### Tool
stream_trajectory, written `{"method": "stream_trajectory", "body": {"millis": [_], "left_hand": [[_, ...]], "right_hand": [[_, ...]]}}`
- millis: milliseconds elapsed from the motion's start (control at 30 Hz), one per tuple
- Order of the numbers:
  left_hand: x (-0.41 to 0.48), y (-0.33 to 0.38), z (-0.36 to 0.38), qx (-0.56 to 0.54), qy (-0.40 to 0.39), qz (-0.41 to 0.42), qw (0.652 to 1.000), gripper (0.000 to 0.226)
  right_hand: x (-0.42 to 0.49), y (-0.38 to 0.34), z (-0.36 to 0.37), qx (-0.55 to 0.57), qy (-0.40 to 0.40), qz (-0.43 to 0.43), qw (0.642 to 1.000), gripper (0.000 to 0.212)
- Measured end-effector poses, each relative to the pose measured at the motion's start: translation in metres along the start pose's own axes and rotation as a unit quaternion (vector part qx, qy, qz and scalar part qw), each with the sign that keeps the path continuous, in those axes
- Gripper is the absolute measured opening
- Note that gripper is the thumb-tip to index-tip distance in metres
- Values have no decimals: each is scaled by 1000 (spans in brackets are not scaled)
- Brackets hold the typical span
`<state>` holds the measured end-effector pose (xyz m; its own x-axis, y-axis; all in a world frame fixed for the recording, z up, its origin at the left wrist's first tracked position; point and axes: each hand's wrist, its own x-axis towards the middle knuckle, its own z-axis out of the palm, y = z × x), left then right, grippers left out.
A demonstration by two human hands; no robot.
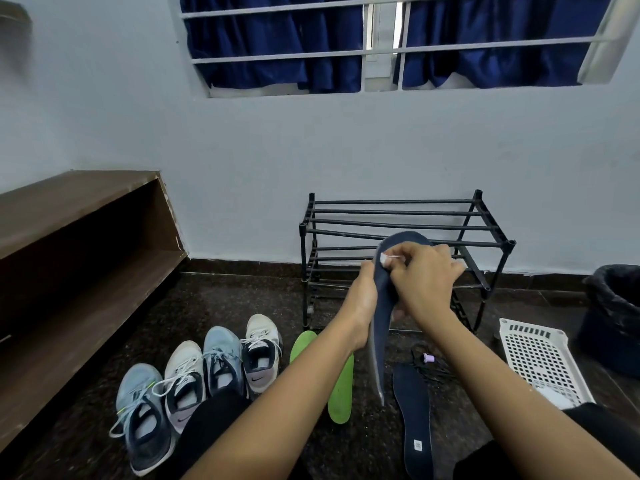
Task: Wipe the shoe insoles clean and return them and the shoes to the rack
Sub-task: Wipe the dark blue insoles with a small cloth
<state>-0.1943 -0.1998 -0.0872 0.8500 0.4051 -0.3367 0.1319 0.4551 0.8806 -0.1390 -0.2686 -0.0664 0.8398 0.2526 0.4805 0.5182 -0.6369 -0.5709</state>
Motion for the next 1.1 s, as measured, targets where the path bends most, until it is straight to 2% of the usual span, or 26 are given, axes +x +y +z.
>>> {"method": "stream_trajectory", "body": {"millis": [133,500,867,1100], "left_hand": [[-2,-1,4,-18,-9,-8,1000,48],[5,14,-7,-22,21,-38,999,73],[-6,2,10,5,14,-9,1000,55],[1,8,-4,-17,25,-27,999,65]], "right_hand": [[4,2,-3,40,-10,22,999,7],[-20,-12,5,72,-27,-53,996,15],[8,4,-6,35,5,36,999,7],[-14,-8,0,59,-46,-27,997,10]]}}
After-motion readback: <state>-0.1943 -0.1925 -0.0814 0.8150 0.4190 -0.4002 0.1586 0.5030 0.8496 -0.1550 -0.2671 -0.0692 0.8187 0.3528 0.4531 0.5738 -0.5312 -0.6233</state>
